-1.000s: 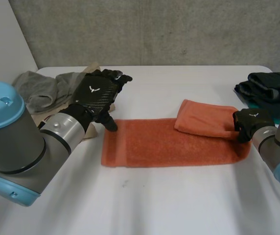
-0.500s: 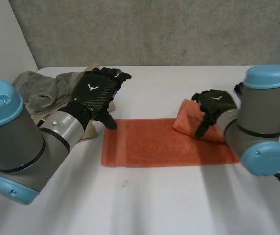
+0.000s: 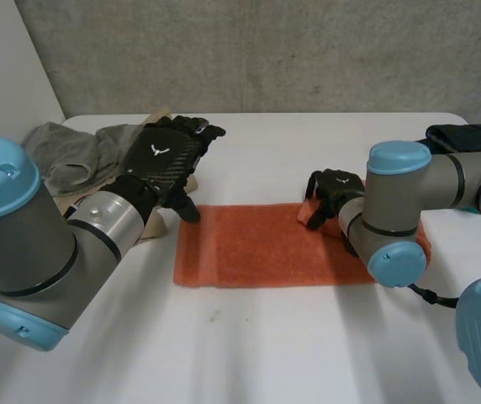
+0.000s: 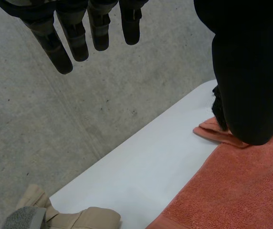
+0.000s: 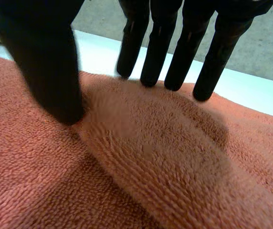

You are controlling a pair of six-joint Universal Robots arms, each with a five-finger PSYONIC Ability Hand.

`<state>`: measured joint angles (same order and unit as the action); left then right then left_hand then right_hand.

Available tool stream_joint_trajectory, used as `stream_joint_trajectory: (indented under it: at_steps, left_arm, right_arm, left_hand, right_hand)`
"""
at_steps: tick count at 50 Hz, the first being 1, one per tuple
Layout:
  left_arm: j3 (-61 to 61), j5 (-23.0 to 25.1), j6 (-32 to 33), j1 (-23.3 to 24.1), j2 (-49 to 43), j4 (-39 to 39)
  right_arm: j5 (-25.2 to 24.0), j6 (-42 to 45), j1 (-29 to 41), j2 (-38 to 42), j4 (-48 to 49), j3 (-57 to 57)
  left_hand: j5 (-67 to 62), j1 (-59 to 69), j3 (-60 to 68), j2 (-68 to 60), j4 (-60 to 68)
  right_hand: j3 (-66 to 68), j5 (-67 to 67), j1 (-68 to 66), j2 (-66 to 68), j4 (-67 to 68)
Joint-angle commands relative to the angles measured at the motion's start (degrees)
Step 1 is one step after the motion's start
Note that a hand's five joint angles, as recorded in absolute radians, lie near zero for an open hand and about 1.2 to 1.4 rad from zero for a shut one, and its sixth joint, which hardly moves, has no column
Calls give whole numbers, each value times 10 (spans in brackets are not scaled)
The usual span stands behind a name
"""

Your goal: Fold the laundry.

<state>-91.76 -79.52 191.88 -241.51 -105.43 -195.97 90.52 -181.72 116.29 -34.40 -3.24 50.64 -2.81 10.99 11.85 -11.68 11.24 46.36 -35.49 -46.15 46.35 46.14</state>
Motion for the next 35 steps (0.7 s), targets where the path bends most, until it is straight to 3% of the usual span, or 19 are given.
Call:
stream_joint_trajectory:
  at_steps: [1,7,16,24,29,33,35]
  left_arm:
    - [0,-2,0,0,0,-1]
    - [1,-2,1,-1,0,-2]
    - [3,-15,1,-25,10,-3]
    - [3,-60,-16,-40,33,-5]
    - [4,-83,-19,-36,32,-5]
    - [8,-92,-20,-35,31,-4]
    - [11,-94,-21,-35,30,-3]
  right_arm:
    - [6,-6,2,-3,3,-2]
    - [-4,-18,37,-68,48,31]
    - [-66,-17,153,-124,117,81]
    - [-100,14,226,-92,164,130]
    - [-83,66,238,-71,170,123]
    - [-55,64,219,-101,156,128]
    - [-47,56,210,-120,152,134]
  left_hand:
    - [28,-10,-18,17,-12]
    - [28,-10,-18,17,-12]
    - [28,-10,-18,17,-12]
    - [28,-10,-18,17,-12]
    - [28,-10,-18,17,-12]
    - [28,-10,-18,17,-12]
    - [28,-10,-18,17,-12]
  right_hand:
    - [336,-345,-339,336,339]
    - [336,-345,-339,336,339]
    - [336,-345,-339,336,339]
    - [336,-345,-339,336,339]
    - [336,-345,-338,336,338]
    - [-318,309,316,-318,-316]
    - [-364,355,361,-364,-361]
